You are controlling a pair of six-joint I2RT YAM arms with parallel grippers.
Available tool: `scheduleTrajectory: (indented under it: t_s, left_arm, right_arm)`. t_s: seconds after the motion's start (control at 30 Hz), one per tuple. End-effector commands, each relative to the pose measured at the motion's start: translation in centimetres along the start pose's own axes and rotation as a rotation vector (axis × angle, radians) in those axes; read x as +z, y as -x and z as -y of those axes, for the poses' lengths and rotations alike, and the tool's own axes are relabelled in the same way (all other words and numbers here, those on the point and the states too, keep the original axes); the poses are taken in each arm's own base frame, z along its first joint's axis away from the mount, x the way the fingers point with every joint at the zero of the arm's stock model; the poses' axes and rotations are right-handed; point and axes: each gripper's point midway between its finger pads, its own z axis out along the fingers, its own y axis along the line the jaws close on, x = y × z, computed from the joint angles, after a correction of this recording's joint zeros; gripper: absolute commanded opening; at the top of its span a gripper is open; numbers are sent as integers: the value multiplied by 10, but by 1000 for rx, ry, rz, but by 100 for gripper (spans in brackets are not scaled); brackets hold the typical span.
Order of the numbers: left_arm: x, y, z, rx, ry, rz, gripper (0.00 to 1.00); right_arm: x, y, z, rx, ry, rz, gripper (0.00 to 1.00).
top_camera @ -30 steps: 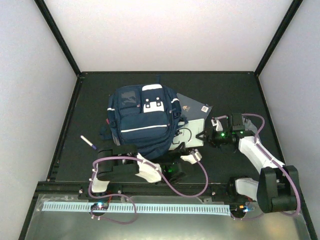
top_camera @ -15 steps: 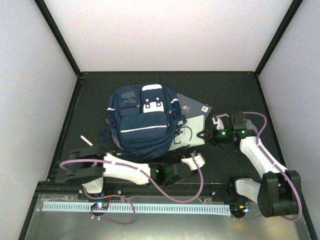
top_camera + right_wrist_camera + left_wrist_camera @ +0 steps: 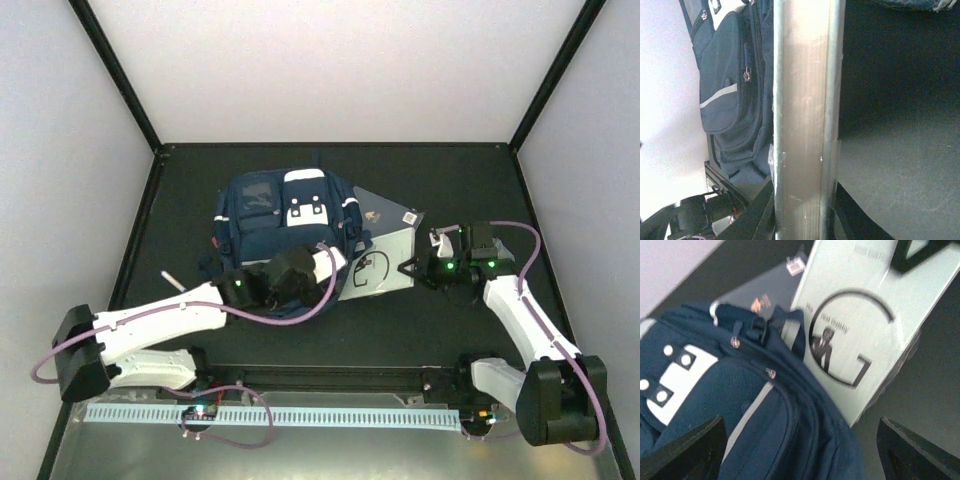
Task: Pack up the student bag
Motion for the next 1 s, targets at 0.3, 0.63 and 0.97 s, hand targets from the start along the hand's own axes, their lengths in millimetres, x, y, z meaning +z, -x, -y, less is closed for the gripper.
scheduleTrajectory:
  t_s: [0.3,0.63,0.97]
  left_arm:
    - [27,-89,2,41,-249,-476,48]
    - [39,-99,-16,39,-198,-522,37]
    - [62,-122,-29,15,-110,-647,28]
  right_arm:
    - [-9,13,-21,-111,49,48,6]
    - [-9,10,-20,-106,55,52,6]
    - [-12,11,-24,-111,62,66,6]
